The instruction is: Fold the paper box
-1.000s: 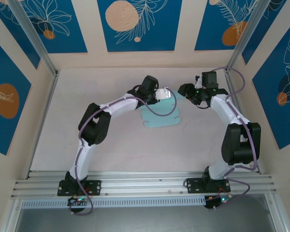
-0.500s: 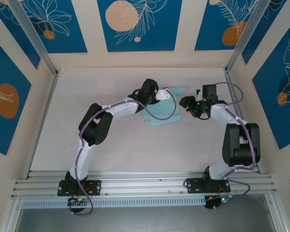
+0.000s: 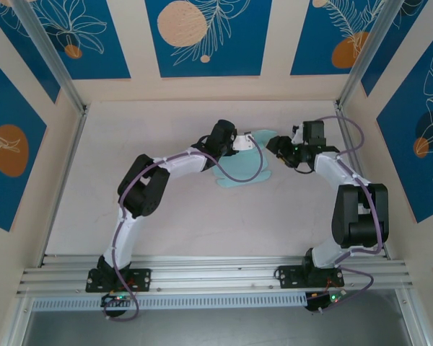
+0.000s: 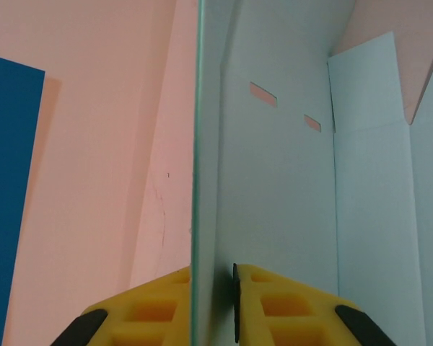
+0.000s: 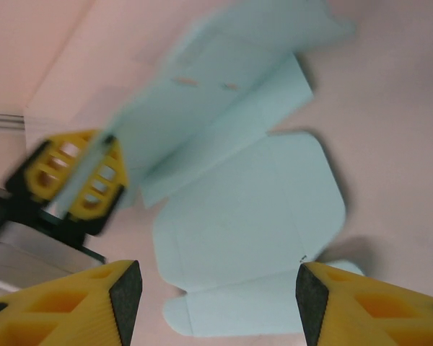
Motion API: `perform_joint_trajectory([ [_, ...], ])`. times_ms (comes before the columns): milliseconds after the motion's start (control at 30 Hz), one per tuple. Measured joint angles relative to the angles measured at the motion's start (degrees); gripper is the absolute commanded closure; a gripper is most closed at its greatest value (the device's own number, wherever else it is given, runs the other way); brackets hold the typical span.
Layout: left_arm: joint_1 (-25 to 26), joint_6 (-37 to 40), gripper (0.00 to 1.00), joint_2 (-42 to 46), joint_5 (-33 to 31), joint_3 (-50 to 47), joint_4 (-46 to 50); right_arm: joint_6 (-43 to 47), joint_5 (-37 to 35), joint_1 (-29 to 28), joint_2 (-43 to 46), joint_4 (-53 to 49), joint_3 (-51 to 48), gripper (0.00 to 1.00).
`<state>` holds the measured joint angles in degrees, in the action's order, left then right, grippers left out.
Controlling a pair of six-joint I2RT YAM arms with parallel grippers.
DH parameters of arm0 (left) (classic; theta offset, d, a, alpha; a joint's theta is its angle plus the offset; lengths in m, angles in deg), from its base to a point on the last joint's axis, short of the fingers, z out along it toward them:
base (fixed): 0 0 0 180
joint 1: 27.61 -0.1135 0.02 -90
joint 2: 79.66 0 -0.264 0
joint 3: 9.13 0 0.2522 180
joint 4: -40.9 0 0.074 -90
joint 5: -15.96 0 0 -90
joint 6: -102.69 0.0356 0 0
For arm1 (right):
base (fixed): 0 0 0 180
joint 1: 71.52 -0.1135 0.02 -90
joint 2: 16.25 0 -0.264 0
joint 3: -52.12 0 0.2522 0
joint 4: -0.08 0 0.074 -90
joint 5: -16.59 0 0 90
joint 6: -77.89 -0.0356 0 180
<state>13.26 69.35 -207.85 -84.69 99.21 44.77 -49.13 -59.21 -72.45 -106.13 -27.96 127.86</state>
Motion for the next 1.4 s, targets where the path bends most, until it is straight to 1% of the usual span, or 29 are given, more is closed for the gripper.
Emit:
perform_joint_trajectory([
  [200, 0.0, 0.5, 0.84, 0.0, 0.0, 0.0, -0.1, 2.3, -2.2, -1.0, -4.2, -4.9, 14.8, 0.41],
  [300, 0.0, 0.5, 0.84, 0.0, -0.1, -0.1, -0.2, 1.7, -2.2, -1.6, -7.6, -6.4, 18.8, 0.41],
  [400, 0.0, 0.6, 0.84, 0.0, -0.2, -0.2, -0.5, -0.5, -0.8, -2.1, -11.0, -7.0, 19.7, 0.40],
  [600, 0.1, 0.9, 0.84, 0.0, -0.3, -0.5, -1.2, -7.1, 4.3, -2.8, -16.2, -5.2, 19.0, 0.35],
  [767, 0.1, 0.9, 0.84, 0.0, -0.4, -0.7, -1.5, -11.0, 7.1, -3.8, -18.8, -1.7, 19.0, 0.35],
  [833, 0.1, 0.9, 0.84, 0.0, -0.4, -0.8, -1.7, -12.1, 7.7, -4.0, -20.6, -1.0, 19.8, 0.36],
  [933, 0.1, 0.9, 0.83, 0.0, -0.3, -0.8, -1.7, -13.3, 8.4, -4.5, -23.6, -0.2, 21.3, 0.43],
  [1000, 0.1, 1.0, 0.80, 0.0, -0.3, -0.8, -1.7, -14.2, 8.6, -4.8, -25.1, 0.4, 22.0, 0.48],
  [1167, 0.2, 0.9, 0.72, 0.2, 0.0, -1.6, -1.9, -16.7, 10.0, -5.1, -26.1, 3.6, 22.1, 0.77],
  [1200, 0.2, 0.9, 0.70, 0.5, 0.1, -1.8, -1.9, -17.3, 10.5, -5.1, -26.1, 4.5, 22.1, 0.81],
  [1333, 0.1, -0.1, 0.56, 2.6, 1.9, -4.0, -1.0, -20.0, 12.5, -5.2, -26.5, 6.4, 22.0, 0.95],
  [1400, 0.1, -0.8, 0.46, 3.9, 4.5, -5.2, 1.0, -20.3, 13.2, -5.3, -26.6, 7.8, 22.0, 0.98],
])
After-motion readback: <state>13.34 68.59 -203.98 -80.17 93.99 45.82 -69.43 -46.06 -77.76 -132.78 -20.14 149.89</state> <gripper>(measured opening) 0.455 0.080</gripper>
